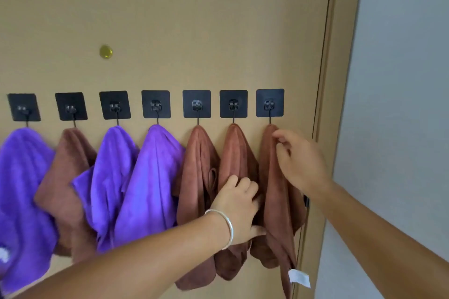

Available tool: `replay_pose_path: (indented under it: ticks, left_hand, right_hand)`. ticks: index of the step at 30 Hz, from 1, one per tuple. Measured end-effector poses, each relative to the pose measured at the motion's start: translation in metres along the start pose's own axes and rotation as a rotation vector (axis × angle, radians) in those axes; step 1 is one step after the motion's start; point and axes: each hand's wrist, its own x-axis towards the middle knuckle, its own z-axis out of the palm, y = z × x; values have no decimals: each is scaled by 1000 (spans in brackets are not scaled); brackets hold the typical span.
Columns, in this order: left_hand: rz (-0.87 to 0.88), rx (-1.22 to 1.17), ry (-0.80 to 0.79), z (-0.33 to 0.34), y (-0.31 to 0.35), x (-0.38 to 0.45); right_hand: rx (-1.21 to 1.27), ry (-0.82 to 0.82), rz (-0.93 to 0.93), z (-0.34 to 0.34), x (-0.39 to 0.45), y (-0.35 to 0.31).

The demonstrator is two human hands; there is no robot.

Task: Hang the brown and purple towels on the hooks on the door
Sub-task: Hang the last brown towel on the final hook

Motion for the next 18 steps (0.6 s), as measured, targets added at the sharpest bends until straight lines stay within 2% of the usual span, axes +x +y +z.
replay_pose_path:
  ticks: [2, 4, 6, 8, 10, 12, 14, 15, 16, 18]
  left_hand:
    - [17, 40, -33, -7, 4, 0]
    - [48, 10, 0, -8, 9, -7]
    - [72, -106, 134, 2, 9, -30]
    - [69, -268, 337, 18, 3, -66]
    - [-63, -411, 542, 38, -13, -99]
    - [-341, -500, 657, 49, -34, -115]
    - [-676, -618, 640, 50, -53, -113]
    - [-803, -680, 569, 49, -60, -106]
    - [-883, -718, 459, 47, -65, -98]
    - [-891, -649, 221, 50, -69, -83]
  right_hand:
    - [-76, -77, -212, 11, -6, -16]
    - [-209, -137, -356, 18, -14, -18]
    - [-352, -175, -425, 23, -20, -9]
    - [-439, -179, -456, 27, -26, 2]
    - [-373, -120, -440, 33, -32, 3]
    - [-200, -45, -501, 42, -34, -9]
    - [-97, -86, -642, 53, -32, -29]
    - [-104, -150, -708, 59, -29, -39]
    - [-146, -220, -760, 64, -27, -45]
    - [-282, -332, -797, 70, -26, -47]
